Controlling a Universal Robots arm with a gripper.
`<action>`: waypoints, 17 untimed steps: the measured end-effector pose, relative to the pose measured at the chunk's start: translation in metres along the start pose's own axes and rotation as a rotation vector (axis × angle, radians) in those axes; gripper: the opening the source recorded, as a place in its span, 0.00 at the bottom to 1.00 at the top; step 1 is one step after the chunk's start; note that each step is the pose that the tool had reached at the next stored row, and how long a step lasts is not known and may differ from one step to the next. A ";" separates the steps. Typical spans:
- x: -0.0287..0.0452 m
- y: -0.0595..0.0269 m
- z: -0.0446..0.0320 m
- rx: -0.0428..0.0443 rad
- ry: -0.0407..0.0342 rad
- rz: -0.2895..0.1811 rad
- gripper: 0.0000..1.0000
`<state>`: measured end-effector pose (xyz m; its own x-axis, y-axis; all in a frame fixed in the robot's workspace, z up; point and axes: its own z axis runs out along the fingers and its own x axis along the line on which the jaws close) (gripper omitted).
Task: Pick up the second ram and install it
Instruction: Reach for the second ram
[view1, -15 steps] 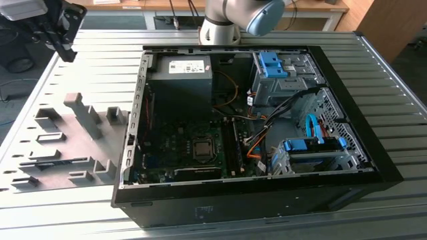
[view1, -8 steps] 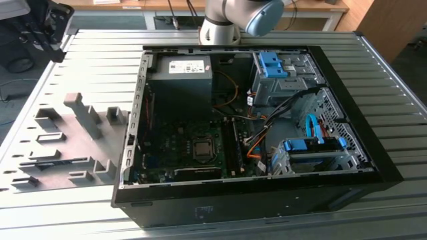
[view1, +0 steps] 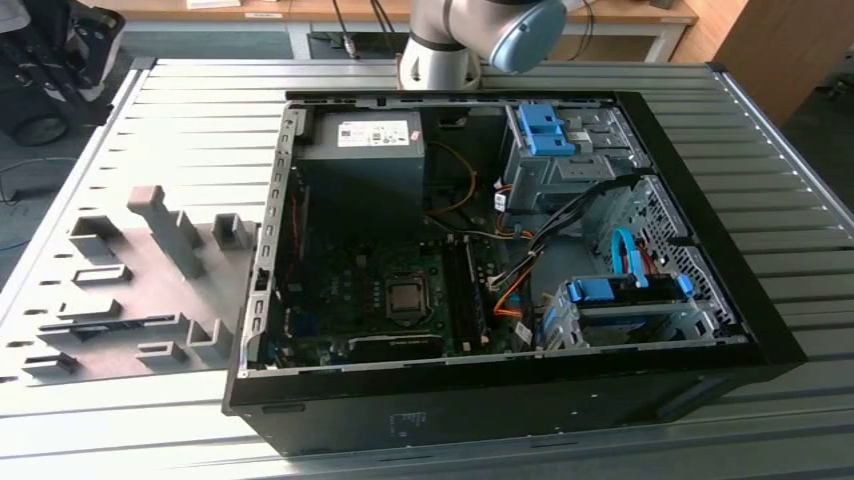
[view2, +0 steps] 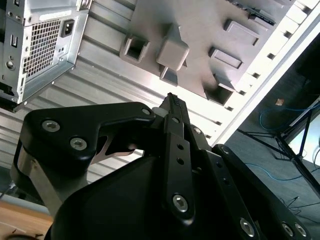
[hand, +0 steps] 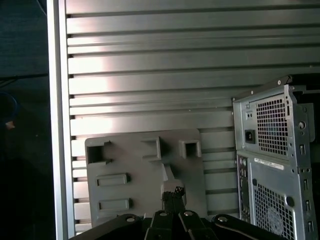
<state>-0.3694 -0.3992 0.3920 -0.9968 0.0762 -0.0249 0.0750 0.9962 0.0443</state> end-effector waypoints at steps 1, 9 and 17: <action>0.0022 -0.0002 0.0000 0.0000 -0.0001 0.000 0.10; 0.0180 -0.0014 0.0000 -0.0001 0.0000 0.000 0.10; 0.0318 -0.0026 0.0002 0.0000 0.0000 0.000 0.10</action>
<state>-0.4013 -0.3993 0.3908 -0.9968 0.0763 -0.0249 0.0752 0.9962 0.0443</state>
